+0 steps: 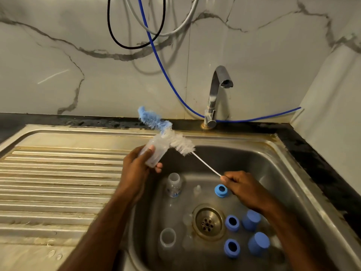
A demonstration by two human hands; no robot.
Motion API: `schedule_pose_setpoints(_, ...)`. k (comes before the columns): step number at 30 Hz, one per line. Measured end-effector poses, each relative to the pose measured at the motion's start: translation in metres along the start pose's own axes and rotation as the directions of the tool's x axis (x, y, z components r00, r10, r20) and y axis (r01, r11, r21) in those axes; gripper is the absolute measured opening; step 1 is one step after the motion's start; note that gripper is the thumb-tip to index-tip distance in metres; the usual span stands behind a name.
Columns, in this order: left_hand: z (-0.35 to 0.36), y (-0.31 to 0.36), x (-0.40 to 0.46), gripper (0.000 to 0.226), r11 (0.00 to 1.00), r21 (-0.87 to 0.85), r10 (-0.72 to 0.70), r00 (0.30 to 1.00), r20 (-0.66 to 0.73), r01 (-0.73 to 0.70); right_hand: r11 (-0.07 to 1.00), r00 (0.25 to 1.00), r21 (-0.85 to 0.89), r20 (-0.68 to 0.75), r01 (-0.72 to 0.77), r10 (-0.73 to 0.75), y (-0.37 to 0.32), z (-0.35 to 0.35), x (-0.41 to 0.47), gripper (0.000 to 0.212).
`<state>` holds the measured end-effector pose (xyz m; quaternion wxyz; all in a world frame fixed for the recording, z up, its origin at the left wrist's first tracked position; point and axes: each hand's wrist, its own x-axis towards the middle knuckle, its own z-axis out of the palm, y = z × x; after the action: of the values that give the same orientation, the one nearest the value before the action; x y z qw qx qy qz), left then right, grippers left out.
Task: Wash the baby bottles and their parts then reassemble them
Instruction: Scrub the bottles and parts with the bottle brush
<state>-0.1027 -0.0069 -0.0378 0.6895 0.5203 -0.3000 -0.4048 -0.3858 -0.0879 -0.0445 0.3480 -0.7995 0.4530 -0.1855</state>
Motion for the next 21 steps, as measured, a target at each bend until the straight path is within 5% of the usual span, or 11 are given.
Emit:
schedule_pose_setpoints(6, 0.013, 0.001, -0.009, 0.056, 0.924, -0.160, -0.322, 0.932, 0.168, 0.348, 0.992, 0.985, 0.004, -0.120, 0.123, -0.121, -0.021, 0.025, 0.007, 0.040)
schedule_pose_setpoints(9, -0.003, 0.010, -0.002, 0.062, 0.822, -0.359, -0.369, 0.893, 0.257, 0.443, 0.995, 0.995, 0.064, -0.055, 0.081, -0.078, -0.009, 0.009, 0.003, 0.039)
schedule_pose_setpoints(13, -0.002, 0.012, -0.001, 0.064, 0.761, -0.352, -0.399, 0.821, 0.409, 0.545, 0.994, 0.995, 0.073, -0.066, 0.084, -0.079, -0.013, 0.014, 0.001, 0.040)
schedule_pose_setpoints(16, 0.003, 0.010, -0.003, 0.065, 0.734, -0.395, -0.347, 0.806, 0.479, 0.552, 0.989, 0.982, 0.039, -0.132, 0.139, -0.133, -0.027, 0.028, 0.005, 0.040)
schedule_pose_setpoints(21, 0.004, 0.011, -0.002, 0.059, 0.833, -0.385, -0.280, 0.903, 0.326, 0.398, 0.984, 0.990, 0.172, 0.126, 0.046, -0.068, -0.017, 0.013, -0.003, 0.039)
